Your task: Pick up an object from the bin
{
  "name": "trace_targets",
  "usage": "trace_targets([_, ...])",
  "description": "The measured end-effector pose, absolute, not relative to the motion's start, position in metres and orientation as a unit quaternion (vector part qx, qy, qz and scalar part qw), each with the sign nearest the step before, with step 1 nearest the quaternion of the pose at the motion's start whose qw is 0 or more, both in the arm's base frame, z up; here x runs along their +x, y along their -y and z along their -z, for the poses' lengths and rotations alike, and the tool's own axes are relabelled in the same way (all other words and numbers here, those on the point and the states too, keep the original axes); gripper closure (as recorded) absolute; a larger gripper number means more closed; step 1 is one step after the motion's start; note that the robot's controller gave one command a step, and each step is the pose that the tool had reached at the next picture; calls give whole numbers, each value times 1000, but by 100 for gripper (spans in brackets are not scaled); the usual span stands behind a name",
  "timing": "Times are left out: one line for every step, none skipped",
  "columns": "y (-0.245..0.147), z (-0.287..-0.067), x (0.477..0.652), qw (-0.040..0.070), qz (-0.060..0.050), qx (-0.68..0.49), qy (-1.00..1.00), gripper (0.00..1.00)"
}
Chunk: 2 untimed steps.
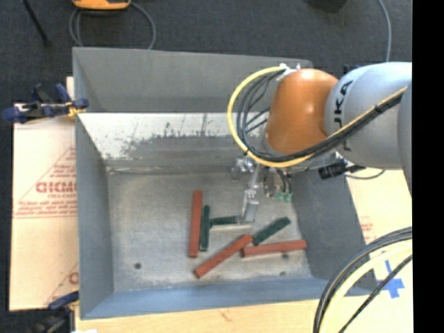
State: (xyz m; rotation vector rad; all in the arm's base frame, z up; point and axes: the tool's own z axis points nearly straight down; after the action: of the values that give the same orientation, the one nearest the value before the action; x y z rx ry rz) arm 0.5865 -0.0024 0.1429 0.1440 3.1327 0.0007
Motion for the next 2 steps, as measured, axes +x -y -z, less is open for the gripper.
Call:
trace_targets([-23,-75,576,4,-1,64,-998,0])
trace_targets([-4,-71,590,3,0,124,-992,100])
